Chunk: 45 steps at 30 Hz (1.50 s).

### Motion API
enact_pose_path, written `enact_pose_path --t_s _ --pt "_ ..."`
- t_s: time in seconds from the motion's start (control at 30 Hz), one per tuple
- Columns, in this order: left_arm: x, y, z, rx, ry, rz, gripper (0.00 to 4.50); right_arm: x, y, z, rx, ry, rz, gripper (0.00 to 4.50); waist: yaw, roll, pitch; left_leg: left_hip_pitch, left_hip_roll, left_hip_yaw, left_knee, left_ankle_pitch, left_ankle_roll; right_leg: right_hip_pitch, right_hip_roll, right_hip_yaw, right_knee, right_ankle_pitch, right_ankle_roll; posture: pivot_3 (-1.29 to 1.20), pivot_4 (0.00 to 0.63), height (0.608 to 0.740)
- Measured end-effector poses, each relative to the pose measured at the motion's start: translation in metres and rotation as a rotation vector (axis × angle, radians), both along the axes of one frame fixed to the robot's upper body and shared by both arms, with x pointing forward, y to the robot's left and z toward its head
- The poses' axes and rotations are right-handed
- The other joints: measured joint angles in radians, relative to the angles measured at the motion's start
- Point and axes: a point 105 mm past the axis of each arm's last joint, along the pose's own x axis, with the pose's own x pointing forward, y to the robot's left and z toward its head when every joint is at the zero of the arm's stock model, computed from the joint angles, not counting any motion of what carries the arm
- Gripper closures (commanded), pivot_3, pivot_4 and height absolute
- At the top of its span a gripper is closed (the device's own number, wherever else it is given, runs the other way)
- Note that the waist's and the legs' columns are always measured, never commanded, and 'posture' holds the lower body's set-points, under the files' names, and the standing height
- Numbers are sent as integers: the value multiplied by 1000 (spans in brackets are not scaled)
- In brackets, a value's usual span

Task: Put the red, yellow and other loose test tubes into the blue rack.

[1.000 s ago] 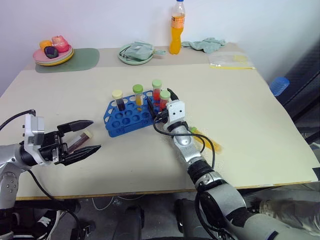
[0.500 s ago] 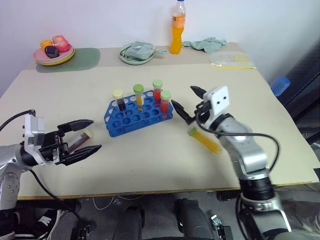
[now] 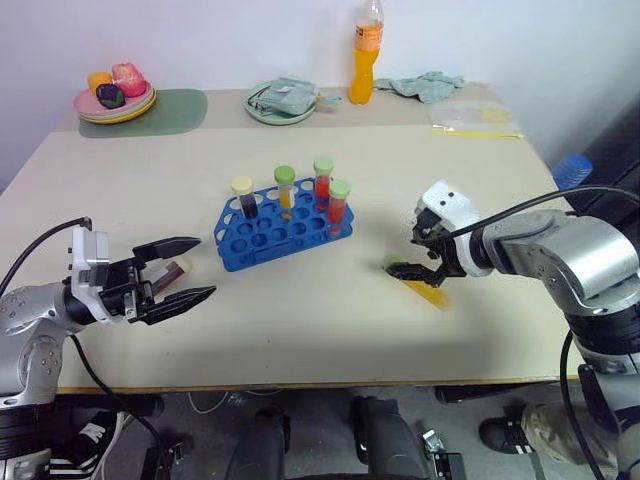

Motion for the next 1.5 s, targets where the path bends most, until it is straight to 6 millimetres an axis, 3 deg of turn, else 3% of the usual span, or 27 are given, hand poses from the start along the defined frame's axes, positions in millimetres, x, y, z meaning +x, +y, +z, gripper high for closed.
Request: enact_pose_path --t_s 0.2,0.43,0.53,0.7,0.73,0.83,1.03,1.2,1.33,1.5 --pt "-7 -5 -6 -6 14 27 0 -3 -19 -28 -99 55 -55 32 1 -1 0 0 0 1 1 0 0 0 0 0 0 0 0 0 150 740" --pt "-10 -9 -5 -2 12 47 0 6 -30 -39 -150 24 -92 32 -1 -1 0 0 0 1 1 0 0 0 0 0 0 0 0 0 150 740" --pt "-10 -10 -3 -1 6 54 0 7 -29 -41 -148 19 -92 915 -1 -1 -1 0 0 1 1 0 0 0 0 0 1 0 0 0 150 740" --pt "-10 -11 -1 -4 0 50 0 8 -28 -42 -143 19 -94 3396 -1 -2 -1 1 0 1 2 0 0 1 0 0 1 0 0 0 150 740" --pt "-10 -11 -1 -4 1 50 0 9 -27 -41 -143 15 -93 3730 -1 -2 -1 1 0 1 2 0 0 1 0 0 1 0 0 0 150 740" --pt "-10 -11 -1 -5 2 50 0 12 -22 -40 -116 12 -92 3738 -4 -2 -1 1 0 1 2 0 0 1 1 0 1 0 0 0 150 740" --pt "-10 -12 0 -4 0 47 0 3 22 -11 102 -182 191 3738 2 -1 0 0 0 1 1 0 0 1 0 0 1 0 2 0 150 740" --pt "-9 -10 1 -1 -3 50 0 -16 66 26 514 -413 391 3738 -1 -2 -1 1 0 1 2 0 0 2 1 0 1 1 2 0 150 740" --pt "-6 -9 5 -6 -19 54 0 -10 90 47 692 -590 384 3738 -6 -2 -1 3 0 1 2 0 0 2 1 0 3 1 2 0 150 740" --pt "-4 -4 5 6 0 66 0 18 135 42 741 -825 228 3738 -7 -2 0 3 1 1 1 1 -1 0 2 0 5 1 2 0 150 740"
